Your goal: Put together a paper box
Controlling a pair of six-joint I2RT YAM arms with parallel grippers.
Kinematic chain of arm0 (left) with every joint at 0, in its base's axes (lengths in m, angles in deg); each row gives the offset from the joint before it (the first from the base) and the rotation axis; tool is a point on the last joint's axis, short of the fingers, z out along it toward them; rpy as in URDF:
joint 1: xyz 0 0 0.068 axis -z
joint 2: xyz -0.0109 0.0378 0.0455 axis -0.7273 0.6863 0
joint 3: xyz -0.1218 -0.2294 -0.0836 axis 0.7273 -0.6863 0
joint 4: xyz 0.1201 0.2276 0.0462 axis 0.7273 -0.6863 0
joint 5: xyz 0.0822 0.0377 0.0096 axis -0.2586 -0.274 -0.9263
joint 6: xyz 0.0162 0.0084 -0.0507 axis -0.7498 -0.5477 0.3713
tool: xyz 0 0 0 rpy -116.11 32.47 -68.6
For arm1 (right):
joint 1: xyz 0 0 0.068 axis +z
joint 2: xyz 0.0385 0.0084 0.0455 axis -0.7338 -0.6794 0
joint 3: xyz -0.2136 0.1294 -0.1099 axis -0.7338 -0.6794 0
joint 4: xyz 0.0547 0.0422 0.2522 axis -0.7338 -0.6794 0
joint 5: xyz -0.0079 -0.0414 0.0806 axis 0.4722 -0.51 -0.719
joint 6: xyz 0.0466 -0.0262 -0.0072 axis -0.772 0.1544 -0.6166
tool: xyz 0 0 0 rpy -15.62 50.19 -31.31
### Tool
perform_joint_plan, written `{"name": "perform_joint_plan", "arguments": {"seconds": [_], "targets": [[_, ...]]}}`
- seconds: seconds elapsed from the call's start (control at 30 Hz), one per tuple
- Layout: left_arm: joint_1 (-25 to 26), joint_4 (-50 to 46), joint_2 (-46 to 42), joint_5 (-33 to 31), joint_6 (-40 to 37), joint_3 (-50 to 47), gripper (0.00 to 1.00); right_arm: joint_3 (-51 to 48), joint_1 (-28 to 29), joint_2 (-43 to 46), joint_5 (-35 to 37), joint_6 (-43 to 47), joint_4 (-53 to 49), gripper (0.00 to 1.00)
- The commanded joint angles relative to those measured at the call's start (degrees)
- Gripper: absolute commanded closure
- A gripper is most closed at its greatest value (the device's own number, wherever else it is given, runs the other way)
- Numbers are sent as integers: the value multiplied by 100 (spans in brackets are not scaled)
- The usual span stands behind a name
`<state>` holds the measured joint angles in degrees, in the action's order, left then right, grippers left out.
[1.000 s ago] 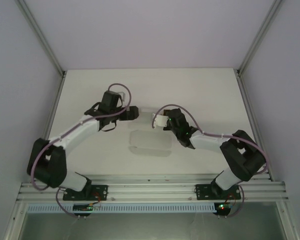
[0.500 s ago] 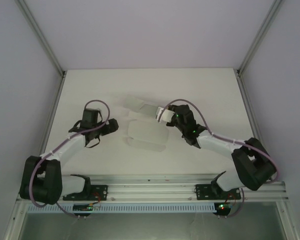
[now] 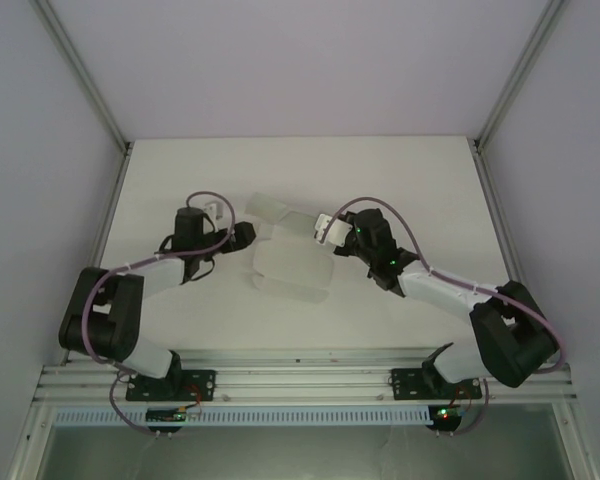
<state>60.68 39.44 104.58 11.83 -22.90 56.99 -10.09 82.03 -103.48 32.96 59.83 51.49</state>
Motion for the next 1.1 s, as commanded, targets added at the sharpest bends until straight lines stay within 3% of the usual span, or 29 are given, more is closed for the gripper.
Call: {"name": "perform_joint_plan", "arguments": {"seconds": [0.0,0.17,0.5,0.7,0.83,0.97,1.07], "targets": [[318,515,42,571,-516,-8,0,128,-11,37,-90,-263,-2,100],[567,623,105,271,-595,-32,0,145,-11,33,-30,-323,-66,100],[1292,465,404,-1355,-826,142,0,38,94,10,-43,-334,-76,100],[1352,390,313,-1781,-691,29,1,79,155,-49,110,-336,-111,100],[1329,114,-18,-1815,-670,-124,0,95,160,-43,120,-258,-264,100],[1263,-284,-677,-1926,-594,-327,0,48,186,-234,864,308,-88,100],[1183,-951,-1263,-2174,-618,-387,1,94,195,-351,955,388,-129,100]]}}
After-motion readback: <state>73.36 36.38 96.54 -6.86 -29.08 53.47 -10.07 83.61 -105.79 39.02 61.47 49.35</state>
